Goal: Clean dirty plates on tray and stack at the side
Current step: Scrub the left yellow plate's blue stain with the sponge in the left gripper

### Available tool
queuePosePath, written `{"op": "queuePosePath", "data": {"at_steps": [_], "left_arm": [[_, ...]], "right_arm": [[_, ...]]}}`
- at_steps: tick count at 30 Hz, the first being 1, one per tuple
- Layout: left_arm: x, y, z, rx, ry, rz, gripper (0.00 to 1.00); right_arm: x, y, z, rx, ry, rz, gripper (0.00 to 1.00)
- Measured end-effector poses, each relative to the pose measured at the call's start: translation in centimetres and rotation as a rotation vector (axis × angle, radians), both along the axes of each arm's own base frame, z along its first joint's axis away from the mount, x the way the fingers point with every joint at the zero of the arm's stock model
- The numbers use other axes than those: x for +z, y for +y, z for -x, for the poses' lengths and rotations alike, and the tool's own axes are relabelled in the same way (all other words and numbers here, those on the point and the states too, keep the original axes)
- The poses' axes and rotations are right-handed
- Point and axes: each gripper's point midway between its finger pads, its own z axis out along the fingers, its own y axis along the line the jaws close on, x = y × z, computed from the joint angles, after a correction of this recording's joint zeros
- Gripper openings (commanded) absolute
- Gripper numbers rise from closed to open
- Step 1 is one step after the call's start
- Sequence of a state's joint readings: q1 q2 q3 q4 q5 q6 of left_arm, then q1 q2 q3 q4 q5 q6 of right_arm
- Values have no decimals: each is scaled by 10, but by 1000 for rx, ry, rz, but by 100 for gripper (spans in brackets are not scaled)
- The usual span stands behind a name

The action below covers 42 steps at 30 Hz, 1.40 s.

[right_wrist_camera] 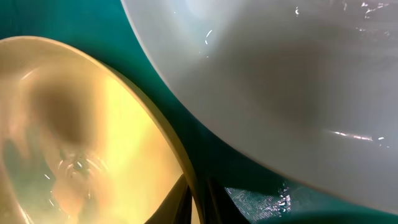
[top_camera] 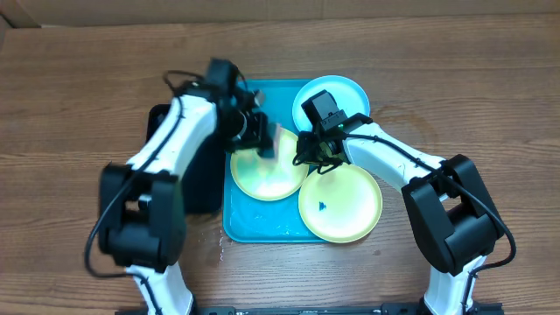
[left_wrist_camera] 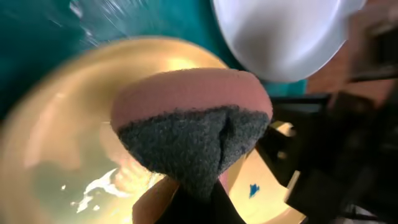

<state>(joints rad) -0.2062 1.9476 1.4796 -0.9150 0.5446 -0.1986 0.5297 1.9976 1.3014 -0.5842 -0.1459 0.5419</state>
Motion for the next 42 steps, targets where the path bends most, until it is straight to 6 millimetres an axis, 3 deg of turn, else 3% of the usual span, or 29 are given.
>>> {"op": "queuePosePath", "data": {"at_steps": [4,7,11,19,23,29,33,39,42], "left_arm": [[30,23,-7,40,-93,-102,5],[29,27,-8,37,-125,-181,4],[4,18,-3,4,-134,-249,4],[-77,19,19,5,-11,-411,4],[-78,12,20,-3,-1,-377,4],[-68,-15,29,-55,69,-191,4],[-47,-19,24,-62,68,-142,4],[2,7,7,-8,-87,-259,4],[7,20,4,19,-114,-332,4]], "right_arm": [[0,0,0,1,0,0,10],[0,0,0,1,0,0,11],[0,0,0,1,0,0,11],[0,0,0,0,0,0,10],[0,-1,0,0,-2,4,11],[0,-2,-1,-5,-1,7,11],[0,-2,-1,-4,0,5,11],[0,-2,-1,-4,-1,4,15],[0,-2,-1,-3,-1,4,16]]}}
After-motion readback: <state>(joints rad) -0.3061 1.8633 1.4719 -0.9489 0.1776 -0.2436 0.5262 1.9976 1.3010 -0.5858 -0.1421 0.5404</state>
